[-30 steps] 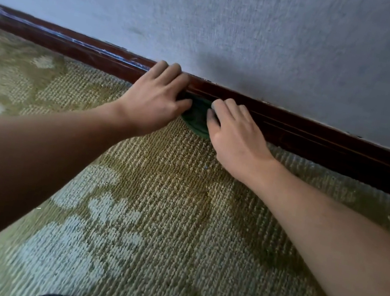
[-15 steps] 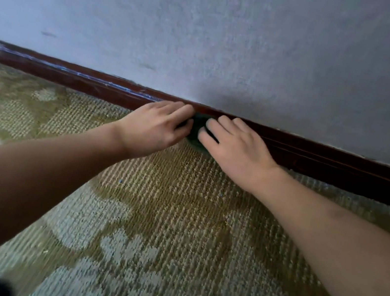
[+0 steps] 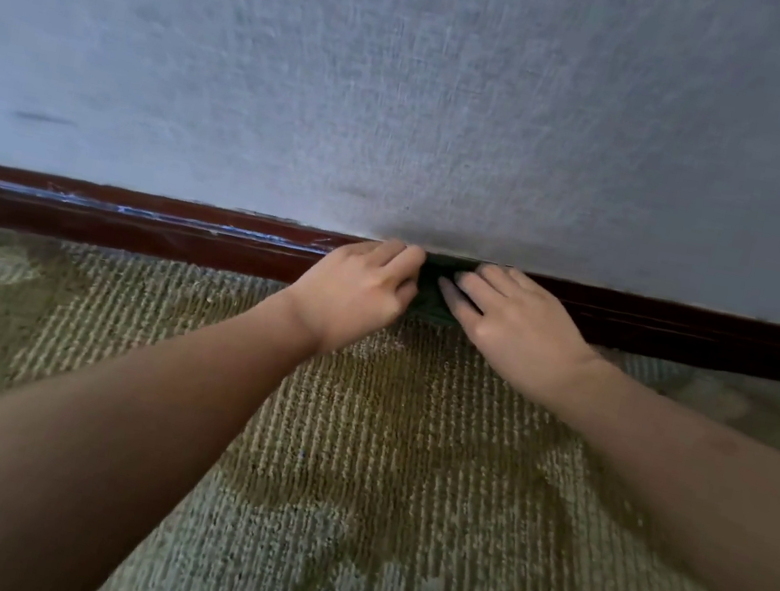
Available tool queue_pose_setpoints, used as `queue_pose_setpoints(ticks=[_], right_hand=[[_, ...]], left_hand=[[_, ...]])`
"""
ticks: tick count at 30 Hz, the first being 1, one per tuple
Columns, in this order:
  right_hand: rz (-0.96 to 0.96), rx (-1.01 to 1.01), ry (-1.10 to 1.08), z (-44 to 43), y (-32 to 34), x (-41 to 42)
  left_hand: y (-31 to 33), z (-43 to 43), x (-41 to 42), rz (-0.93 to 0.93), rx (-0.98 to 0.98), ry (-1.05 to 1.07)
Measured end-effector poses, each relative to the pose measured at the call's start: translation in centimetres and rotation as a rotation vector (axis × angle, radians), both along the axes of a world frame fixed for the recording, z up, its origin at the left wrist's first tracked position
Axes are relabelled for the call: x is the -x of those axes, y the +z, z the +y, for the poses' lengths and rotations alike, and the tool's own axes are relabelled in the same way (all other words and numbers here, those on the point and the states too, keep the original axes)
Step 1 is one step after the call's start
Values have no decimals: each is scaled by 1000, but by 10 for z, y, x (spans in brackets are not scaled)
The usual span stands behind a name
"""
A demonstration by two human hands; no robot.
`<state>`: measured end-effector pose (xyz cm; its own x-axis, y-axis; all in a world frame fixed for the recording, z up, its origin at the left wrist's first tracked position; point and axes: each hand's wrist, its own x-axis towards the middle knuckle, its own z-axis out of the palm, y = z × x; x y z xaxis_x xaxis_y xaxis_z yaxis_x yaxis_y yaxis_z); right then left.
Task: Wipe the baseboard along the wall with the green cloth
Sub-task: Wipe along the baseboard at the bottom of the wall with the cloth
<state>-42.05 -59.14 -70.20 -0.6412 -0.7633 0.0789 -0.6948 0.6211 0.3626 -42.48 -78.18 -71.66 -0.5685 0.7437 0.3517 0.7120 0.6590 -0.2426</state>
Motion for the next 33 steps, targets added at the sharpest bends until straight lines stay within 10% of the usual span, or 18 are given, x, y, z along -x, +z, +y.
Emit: queue_pose_setpoints(ticks=[9, 33], right_hand=[[-198, -148, -255, -22, 9, -6], [-107, 425, -125, -8, -17, -12]], left_hand=[[0, -6, -2, 48, -88, -90], [-23, 10, -14, 18, -81, -31]])
